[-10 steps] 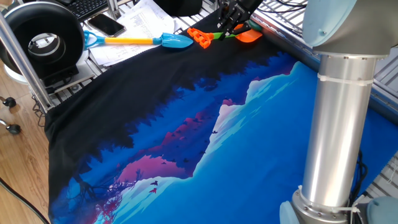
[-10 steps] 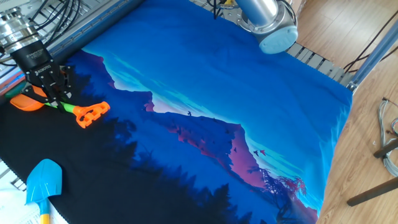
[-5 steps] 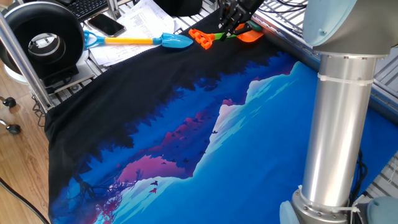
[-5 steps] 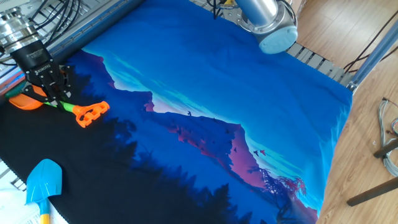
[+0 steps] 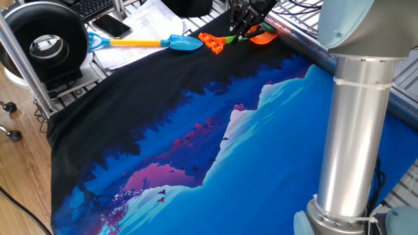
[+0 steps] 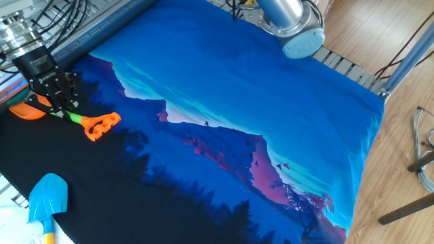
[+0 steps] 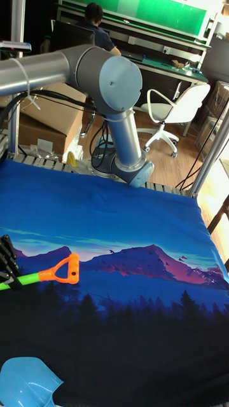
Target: Use a shovel to scoop up an object
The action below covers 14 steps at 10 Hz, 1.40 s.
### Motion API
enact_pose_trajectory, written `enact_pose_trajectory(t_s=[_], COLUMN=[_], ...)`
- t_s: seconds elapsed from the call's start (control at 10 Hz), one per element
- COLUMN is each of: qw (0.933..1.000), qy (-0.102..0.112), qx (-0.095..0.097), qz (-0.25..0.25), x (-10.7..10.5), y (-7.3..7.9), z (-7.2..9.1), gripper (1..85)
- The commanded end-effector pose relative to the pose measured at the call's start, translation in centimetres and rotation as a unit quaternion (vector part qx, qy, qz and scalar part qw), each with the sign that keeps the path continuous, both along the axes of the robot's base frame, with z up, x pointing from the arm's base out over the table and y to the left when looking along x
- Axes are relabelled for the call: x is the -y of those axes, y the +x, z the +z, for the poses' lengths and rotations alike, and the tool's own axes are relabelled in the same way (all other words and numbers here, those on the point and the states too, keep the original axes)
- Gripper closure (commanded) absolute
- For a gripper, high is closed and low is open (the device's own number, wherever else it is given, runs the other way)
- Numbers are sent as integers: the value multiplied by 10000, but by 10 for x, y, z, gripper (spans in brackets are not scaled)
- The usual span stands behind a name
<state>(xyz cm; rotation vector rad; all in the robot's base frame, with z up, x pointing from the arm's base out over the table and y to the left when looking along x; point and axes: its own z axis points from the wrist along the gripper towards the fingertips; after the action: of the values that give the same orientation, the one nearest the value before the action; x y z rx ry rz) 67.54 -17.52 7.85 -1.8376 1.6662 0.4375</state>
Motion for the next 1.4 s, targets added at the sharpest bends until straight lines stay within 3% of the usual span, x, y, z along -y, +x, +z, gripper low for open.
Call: enact_pose_trajectory(t_s=[0.0, 0.4, 0.7, 1.3], qw=[10000, 9993, 9988, 9993], qy=[30, 295, 391, 217], qx=[28, -215, -265, -235], qz=[-89, -119, -114, -203], x=[-5, -10, -8, 0], y=[4, -3, -4, 2], z=[0, 16, 24, 15], gripper=[737, 733, 733, 737])
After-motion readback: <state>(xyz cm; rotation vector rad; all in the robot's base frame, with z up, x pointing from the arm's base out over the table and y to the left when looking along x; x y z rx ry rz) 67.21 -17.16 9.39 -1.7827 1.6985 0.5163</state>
